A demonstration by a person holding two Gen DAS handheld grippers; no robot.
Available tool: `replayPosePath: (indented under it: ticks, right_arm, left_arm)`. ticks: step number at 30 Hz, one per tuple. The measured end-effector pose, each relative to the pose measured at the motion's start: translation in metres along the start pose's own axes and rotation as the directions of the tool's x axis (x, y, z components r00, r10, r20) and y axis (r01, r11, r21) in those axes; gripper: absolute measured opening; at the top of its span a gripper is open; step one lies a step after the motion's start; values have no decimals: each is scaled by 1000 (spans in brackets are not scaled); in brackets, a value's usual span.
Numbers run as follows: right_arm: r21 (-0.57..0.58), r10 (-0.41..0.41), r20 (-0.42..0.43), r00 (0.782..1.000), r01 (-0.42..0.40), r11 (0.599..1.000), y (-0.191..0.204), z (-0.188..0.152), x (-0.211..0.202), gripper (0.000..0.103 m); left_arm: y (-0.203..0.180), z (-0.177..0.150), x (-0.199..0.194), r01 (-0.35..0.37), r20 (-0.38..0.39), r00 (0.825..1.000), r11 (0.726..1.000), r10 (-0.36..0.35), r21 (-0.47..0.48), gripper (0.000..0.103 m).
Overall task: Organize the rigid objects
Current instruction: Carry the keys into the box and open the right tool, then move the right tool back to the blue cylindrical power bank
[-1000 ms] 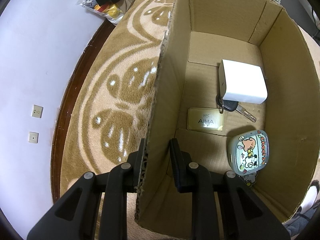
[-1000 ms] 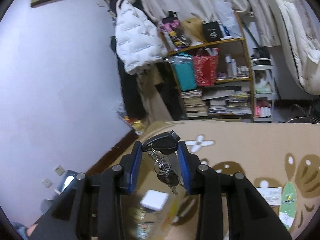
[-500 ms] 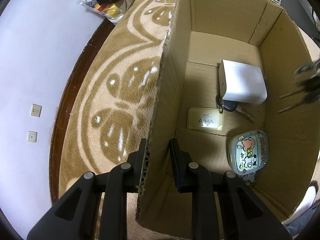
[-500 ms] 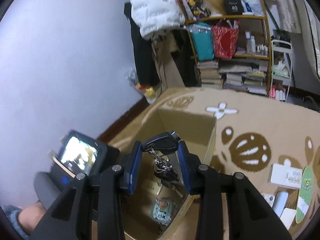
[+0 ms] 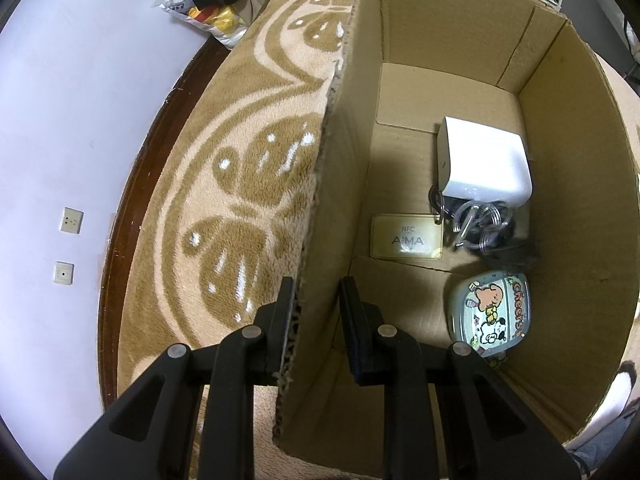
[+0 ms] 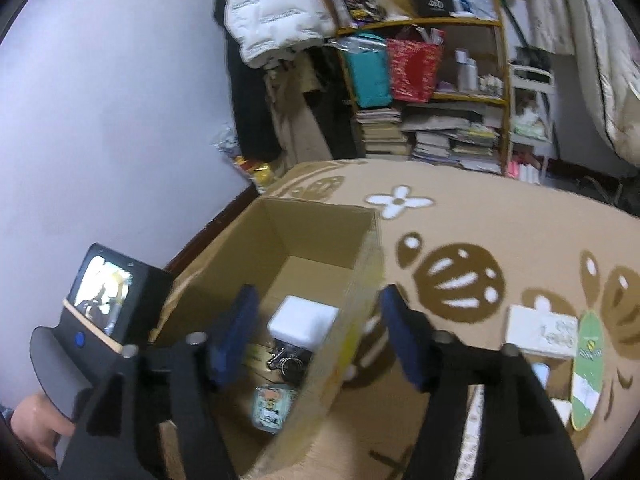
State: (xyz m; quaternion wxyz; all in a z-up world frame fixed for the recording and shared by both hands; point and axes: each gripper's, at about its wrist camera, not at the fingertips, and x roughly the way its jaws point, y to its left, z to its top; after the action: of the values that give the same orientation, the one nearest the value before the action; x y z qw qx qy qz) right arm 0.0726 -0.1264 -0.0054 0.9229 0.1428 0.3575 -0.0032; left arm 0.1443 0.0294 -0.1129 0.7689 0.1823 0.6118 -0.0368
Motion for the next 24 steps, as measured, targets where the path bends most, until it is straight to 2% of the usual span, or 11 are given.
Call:
replayPosePath:
  ticks: [2, 7, 18, 24]
  right_arm:
    - [37, -26, -14, 1000, 26, 999, -11, 2, -2, 90]
    - [58, -128, -32, 991, 130, 990, -35, -1, -6, 102]
    - [102, -251, -166, 954, 270, 957, -84, -30, 5, 103]
    - [133, -271, -189, 944, 298, 945, -102, -41, 4, 103]
  left_arm:
    - [0, 0, 0, 1, -1, 1000, 1000, -1, 0, 22]
    - [1, 0, 0, 5, 0, 1000, 1000, -5, -1, 22]
    - [1, 0, 0, 7, -1, 1000, 1000, -7, -3, 22]
    - [2, 1, 0, 5, 0, 1000, 1000, -5, -1, 23]
